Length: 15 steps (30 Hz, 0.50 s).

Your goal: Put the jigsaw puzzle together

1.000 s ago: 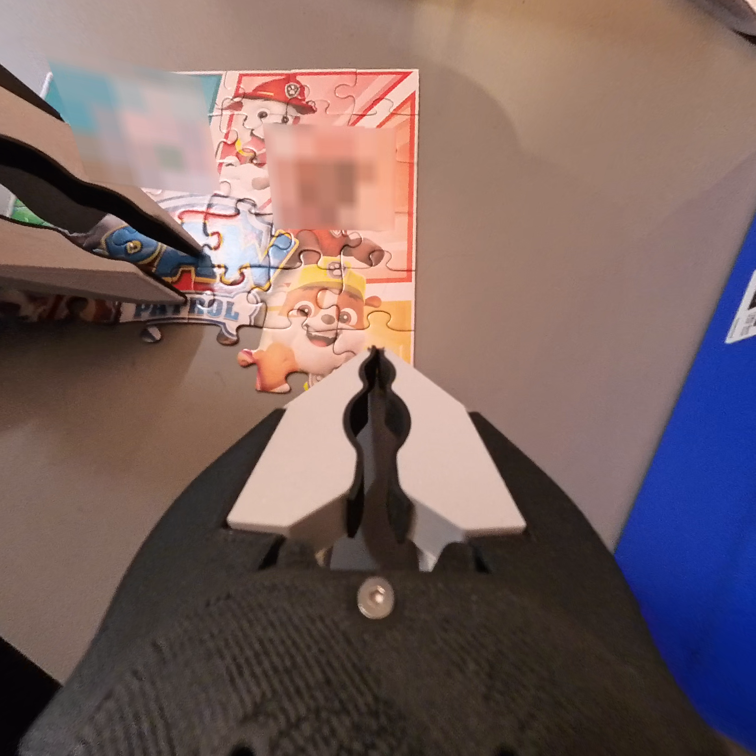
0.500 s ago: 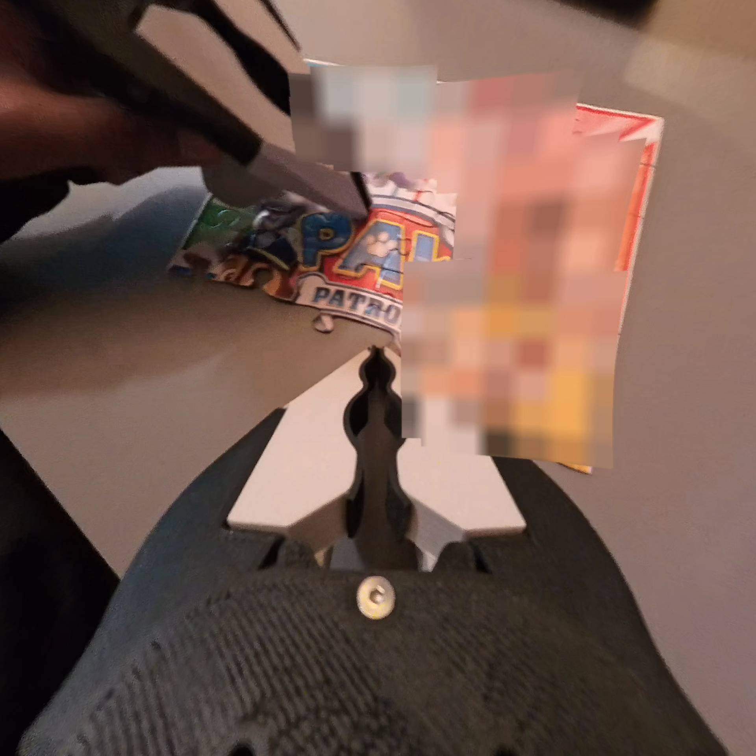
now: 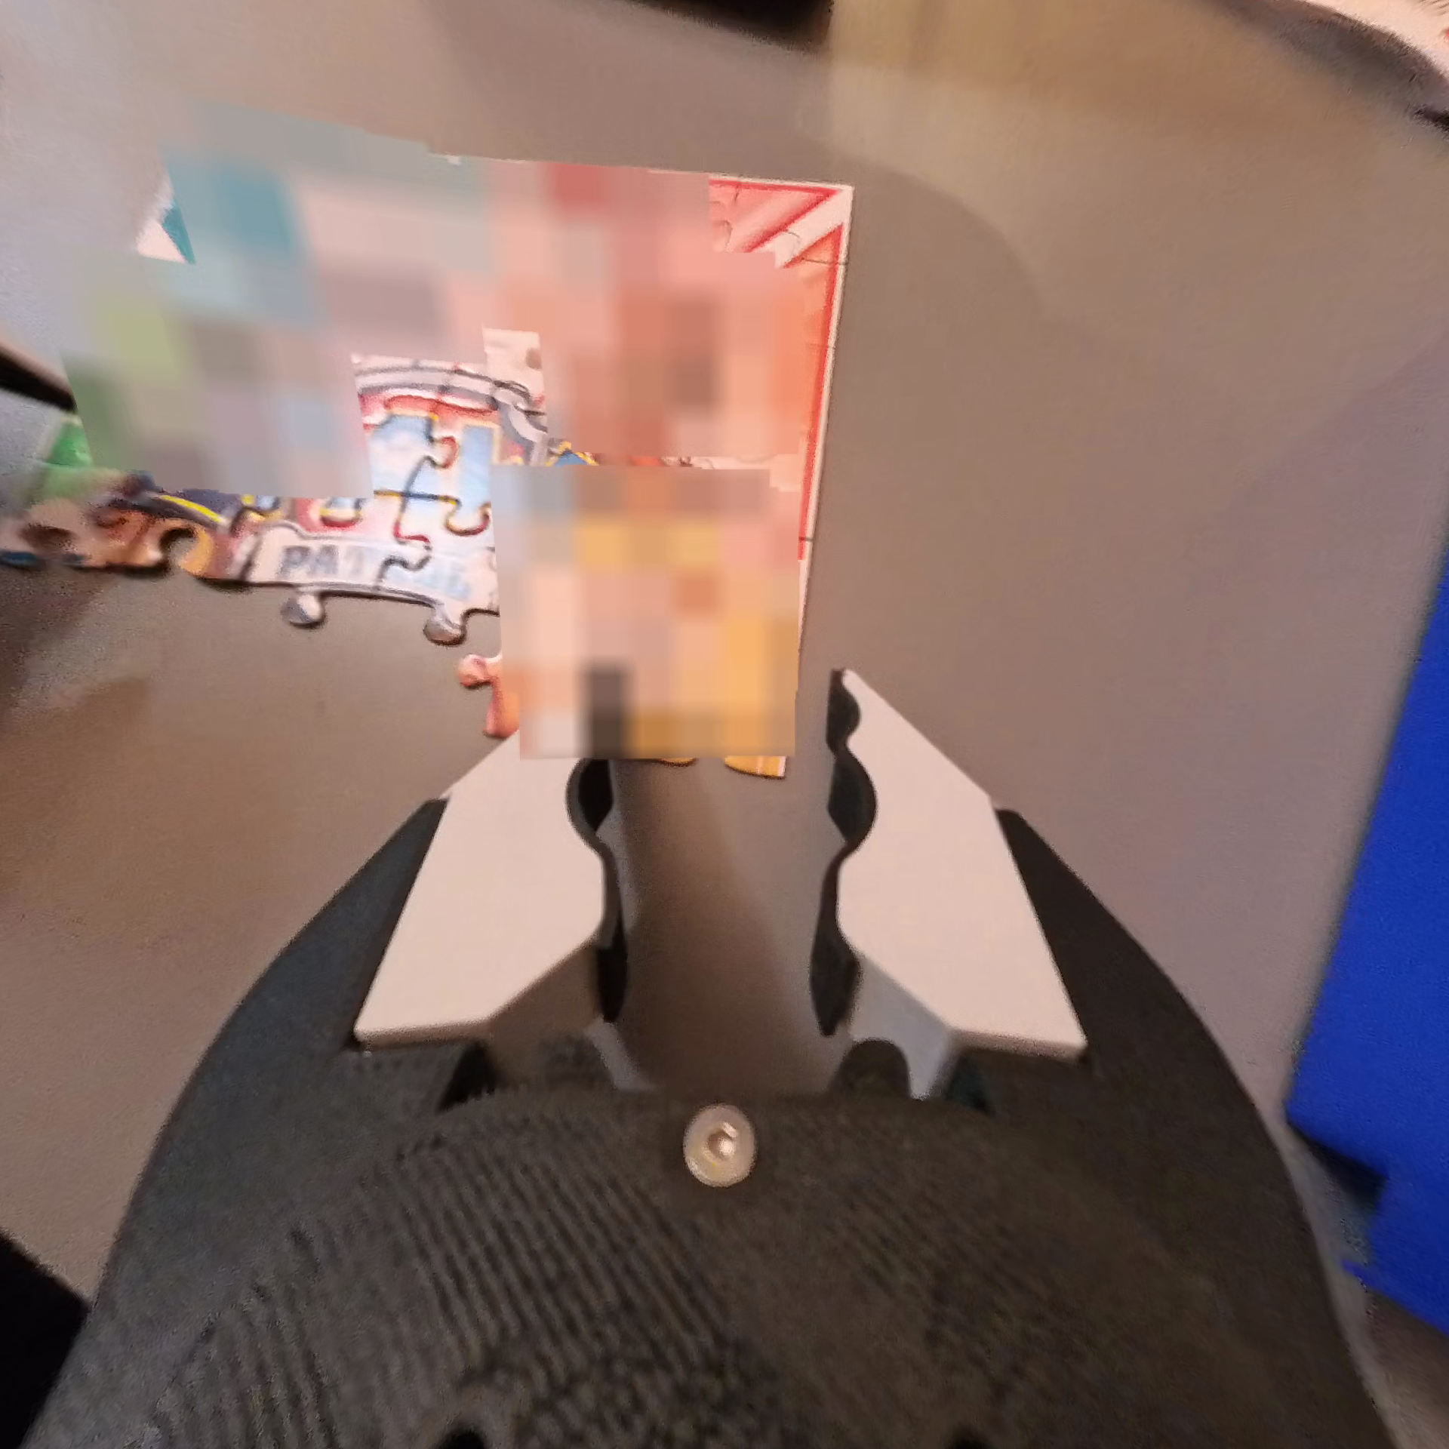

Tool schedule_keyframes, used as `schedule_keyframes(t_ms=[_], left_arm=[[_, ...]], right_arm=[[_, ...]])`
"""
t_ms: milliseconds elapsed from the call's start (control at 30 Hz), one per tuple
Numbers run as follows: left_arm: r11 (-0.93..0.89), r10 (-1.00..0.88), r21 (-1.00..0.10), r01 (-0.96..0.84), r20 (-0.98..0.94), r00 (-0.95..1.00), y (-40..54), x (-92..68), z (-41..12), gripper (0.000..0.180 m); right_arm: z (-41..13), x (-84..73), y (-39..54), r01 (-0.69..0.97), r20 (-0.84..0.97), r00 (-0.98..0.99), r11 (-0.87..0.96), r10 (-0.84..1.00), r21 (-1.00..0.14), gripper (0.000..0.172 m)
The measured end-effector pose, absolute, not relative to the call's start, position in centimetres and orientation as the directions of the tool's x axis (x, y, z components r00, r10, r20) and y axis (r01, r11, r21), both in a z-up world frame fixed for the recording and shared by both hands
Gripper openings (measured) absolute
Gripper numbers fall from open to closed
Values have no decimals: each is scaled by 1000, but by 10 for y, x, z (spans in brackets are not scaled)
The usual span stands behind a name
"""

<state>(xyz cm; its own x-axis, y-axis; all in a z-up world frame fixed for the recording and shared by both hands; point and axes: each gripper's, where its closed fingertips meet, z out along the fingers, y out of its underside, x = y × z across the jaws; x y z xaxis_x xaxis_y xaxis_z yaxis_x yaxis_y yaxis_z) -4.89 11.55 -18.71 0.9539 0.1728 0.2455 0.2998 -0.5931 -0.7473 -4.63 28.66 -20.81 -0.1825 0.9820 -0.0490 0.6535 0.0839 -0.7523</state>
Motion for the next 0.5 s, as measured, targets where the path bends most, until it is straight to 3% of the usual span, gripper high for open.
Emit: schedule_keyframes(t_ms=[333,500], left_arm=[[-660,271,-723,205,25,962,108,-68,-207,50],[-665,254,-729,165,-13,967,99,-69,-202,26]], right_arm=[[-208,-40,256,676,-53,-230,121,972,-727,41],[-208,-33,241,680,-73,-243,116,967,-724,41]])
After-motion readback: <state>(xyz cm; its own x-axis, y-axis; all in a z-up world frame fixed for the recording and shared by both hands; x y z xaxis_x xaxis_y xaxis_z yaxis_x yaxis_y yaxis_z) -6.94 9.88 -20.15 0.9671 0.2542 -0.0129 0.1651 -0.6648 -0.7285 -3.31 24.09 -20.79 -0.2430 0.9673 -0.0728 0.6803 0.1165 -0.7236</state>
